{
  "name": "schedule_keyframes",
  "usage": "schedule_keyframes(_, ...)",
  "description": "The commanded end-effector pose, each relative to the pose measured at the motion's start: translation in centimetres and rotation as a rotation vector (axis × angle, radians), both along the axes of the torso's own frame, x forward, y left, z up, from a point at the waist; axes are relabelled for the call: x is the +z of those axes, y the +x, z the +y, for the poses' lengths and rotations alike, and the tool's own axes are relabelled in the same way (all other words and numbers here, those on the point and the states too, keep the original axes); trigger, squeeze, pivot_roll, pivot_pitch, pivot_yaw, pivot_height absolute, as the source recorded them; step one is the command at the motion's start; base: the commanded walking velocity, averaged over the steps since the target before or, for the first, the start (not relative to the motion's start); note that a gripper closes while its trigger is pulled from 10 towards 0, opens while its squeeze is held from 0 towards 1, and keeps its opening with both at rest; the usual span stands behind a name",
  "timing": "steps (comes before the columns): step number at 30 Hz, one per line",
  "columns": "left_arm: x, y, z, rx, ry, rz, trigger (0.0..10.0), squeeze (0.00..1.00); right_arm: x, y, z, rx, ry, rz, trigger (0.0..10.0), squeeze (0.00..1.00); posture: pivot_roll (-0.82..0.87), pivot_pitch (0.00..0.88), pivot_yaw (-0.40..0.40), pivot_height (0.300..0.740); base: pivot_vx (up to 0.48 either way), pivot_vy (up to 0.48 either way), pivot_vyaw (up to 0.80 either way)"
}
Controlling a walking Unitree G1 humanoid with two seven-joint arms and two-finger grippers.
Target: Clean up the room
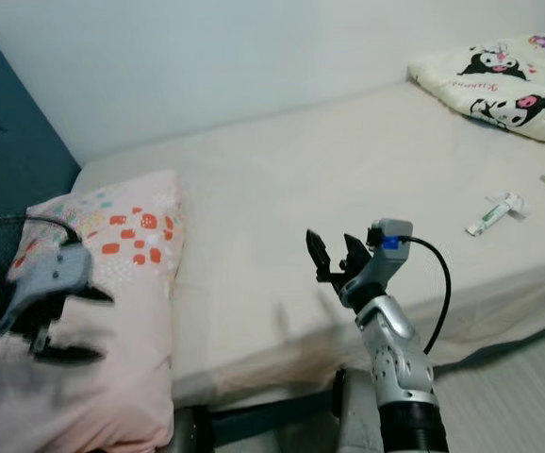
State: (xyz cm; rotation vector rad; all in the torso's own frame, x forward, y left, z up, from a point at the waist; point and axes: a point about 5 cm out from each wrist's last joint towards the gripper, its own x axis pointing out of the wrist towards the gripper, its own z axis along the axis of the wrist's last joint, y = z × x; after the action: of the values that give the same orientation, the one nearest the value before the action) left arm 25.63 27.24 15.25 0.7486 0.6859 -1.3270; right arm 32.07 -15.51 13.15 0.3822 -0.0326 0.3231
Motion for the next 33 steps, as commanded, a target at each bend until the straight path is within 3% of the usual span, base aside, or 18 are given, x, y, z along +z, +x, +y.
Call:
schedule_keyframes(1, -1.5, -1.6, 1.0, -0.034, 0.091, 0.111, 10.0, 0.00, -0.1, 0.1, 0.6, 0.010, -0.005, 0.001, 10.0, 0.00, -0.10, 0.058, 0.101, 0.561, 0.000, 0.000, 0.00)
schedule_keyframes(3, -2.5, -2.3, 1.0, -0.047, 0.107, 0.156, 10.0, 0.00, -0.2, 0.1, 0.5, 0.009, -0.008, 0.004, 10.0, 0.00, -0.10, 0.056, 0.100, 0.561, 0.000, 0.000, 0.00)
schedule_keyframes(6, -5.2, -4.7, 1.2, -0.077, 0.181, 0.284, 10.0, 0.00, -0.3, 0.1, 0.3, 0.008, -0.013, 0.008, 10.0, 0.00, -0.10, 0.055, 0.099, 0.561, 0.000, 0.000, 0.00)
schedule_keyframes(11, -6.8, -5.9, 1.3, -0.053, 0.249, 0.339, 10.0, 0.00, -0.6, 0.0, 0.8, 0.058, -0.037, 0.022, 10.0, 0.00, -0.10, 0.054, 0.091, 0.561, 0.000, 0.000, 0.00)
schedule_keyframes(13, -7.4, -6.0, 1.5, -0.043, 0.271, 0.340, 10.0, 0.00, -1.3, -0.2, 1.5, 0.113, -0.093, 0.046, 10.0, 0.00, -0.10, 0.055, 0.088, 0.561, 0.000, 0.000, 0.00)
schedule_keyframes(14, -8.3, -5.8, 1.6, -0.013, 0.306, 0.318, 10.0, 0.00, -2.7, -1.1, 2.8, 0.244, -0.196, 0.104, 10.0, 0.00, -0.10, 0.057, 0.085, 0.561, 0.000, 0.000, 0.00)
schedule_keyframes(15, -8.3, -5.8, 1.6, -0.013, 0.306, 0.318, 10.0, 0.00, -2.7, -1.1, 2.8, 0.244, -0.196, 0.104, 10.0, 0.00, -0.10, 0.057, 0.085, 0.561, 0.000, 0.000, 0.00)
schedule_keyframes(17, -9.6, -5.5, 1.7, 0.031, 0.347, 0.293, 10.0, 0.00, -4.8, -2.9, 4.4, 0.430, -0.320, 0.177, 10.0, 0.00, -0.10, 0.060, 0.082, 0.561, 0.000, 0.000, 0.00)
schedule_keyframes(19, -10.2, -5.2, 1.6, 0.059, 0.353, 0.268, 10.0, 0.00, -5.2, -3.6, 4.9, 0.487, -0.339, 0.189, 10.0, 0.00, -0.10, 0.063, 0.082, 0.561, 0.000, 0.000, 0.00)
schedule_keyframes(23, -11.9, -4.7, 0.7, 0.076, 0.363, 0.185, 10.0, 0.00, -5.9, -4.2, 4.9, 0.525, -0.431, 0.194, 10.0, 0.00, -0.11, 0.070, 0.086, 0.561, 0.000, 0.000, 0.00)
schedule_keyframes(31, -13.4, -5.4, -0.1, 0.086, 0.389, 0.205, 10.0, 0.00, -5.9, -4.7, 4.8, 0.538, -0.447, 0.189, 10.0, 0.00, -0.12, 0.087, 0.080, 0.561, 0.000, 0.000, 0.00)
schedule_keyframes(33, -13.9, -4.2, -0.1, 0.177, 0.401, 0.114, 10.0, 0.00, -5.7, -4.8, 4.8, 0.541, -0.453, 0.182, 10.0, 0.00, -0.12, 0.093, 0.077, 0.561, 0.000, 0.000, 0.00)
